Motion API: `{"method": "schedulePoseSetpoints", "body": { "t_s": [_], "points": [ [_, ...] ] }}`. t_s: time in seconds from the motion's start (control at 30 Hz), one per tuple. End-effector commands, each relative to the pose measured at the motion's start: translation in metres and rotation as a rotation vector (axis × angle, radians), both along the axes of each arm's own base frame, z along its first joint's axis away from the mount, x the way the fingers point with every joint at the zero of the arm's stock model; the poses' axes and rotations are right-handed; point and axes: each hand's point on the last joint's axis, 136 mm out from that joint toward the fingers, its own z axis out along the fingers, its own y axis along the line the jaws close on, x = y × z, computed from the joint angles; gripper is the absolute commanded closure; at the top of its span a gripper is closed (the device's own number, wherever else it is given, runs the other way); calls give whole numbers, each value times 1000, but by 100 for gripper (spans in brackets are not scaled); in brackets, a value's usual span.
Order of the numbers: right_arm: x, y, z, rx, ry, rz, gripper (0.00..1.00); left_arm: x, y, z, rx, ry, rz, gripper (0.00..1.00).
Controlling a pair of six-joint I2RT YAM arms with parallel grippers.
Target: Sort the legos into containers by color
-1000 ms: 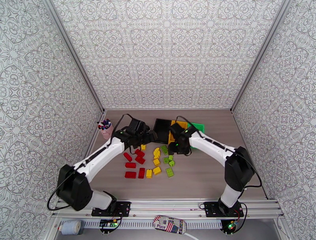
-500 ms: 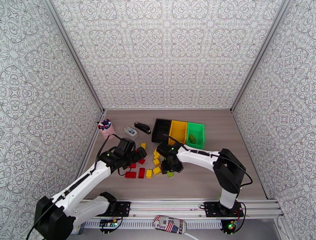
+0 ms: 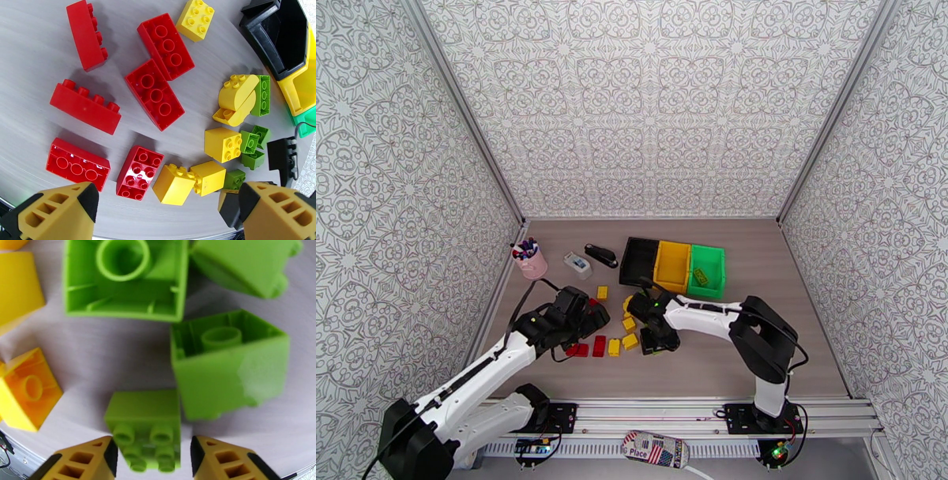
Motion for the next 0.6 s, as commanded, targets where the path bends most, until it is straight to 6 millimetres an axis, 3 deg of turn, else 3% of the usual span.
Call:
{"method": "schedulePoseSetpoints", "body": {
  "t_s": [0.0,0.13,0.3,0.57],
  "points": [
    [7,3,-1,-9,-22,-6,54,3,0,-3,5,2,16,1],
    [10,3,6,-6,-40,-6,66,11,-10,-1,-11,-4,-15,1],
    [22,-6,29,31,-78,-48,72,31,-32,7,-43,-29,-89,1],
    [72,-43,80,151,-154,-192,73,88,-88,33,-171,-110,-224,1]
  ]
}}
